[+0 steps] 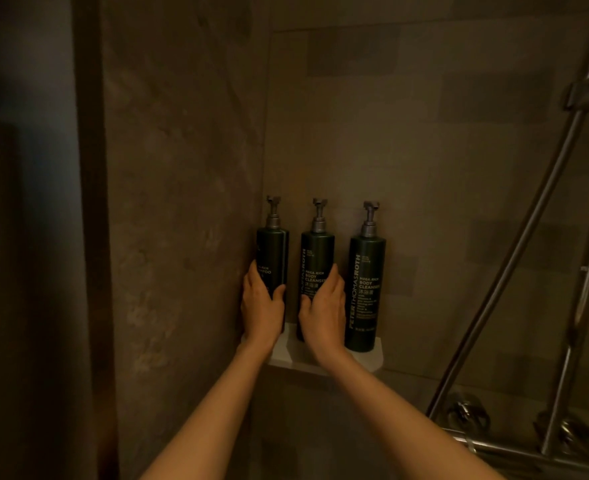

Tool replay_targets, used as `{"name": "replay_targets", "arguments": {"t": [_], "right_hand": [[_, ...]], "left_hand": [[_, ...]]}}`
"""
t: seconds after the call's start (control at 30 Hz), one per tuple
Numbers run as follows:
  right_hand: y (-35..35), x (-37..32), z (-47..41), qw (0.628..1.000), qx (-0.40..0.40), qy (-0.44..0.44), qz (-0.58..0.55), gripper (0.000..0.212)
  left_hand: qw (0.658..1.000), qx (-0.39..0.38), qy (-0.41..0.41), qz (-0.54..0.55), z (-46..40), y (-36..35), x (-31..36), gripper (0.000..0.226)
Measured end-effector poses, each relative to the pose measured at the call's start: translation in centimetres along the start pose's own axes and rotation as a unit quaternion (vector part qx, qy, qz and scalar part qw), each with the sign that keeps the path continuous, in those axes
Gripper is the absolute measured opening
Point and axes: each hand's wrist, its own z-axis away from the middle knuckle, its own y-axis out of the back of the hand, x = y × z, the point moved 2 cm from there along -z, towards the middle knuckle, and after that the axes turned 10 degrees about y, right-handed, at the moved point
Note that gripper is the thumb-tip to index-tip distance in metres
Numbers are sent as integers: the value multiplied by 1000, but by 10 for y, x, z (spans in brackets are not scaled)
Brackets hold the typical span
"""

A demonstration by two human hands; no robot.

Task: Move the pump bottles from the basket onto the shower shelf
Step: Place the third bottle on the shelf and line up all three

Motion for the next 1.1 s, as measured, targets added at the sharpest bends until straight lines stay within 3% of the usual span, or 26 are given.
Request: {"name": "replay_targets", "arguments": {"t": [0.9, 1.03, 1.1], "right_hand": [[3, 2, 0, 1000, 6, 10, -7, 80], [14, 1, 3, 997, 57, 60, -3, 67], [25, 2, 4, 990, 100, 97, 0, 57]], "left_hand": [[1000, -8, -12, -8, 0, 0, -8, 68], [993, 66, -95, -18, 25, 3, -2, 52], [989, 56, -135, -14, 34, 0, 8, 49]]}}
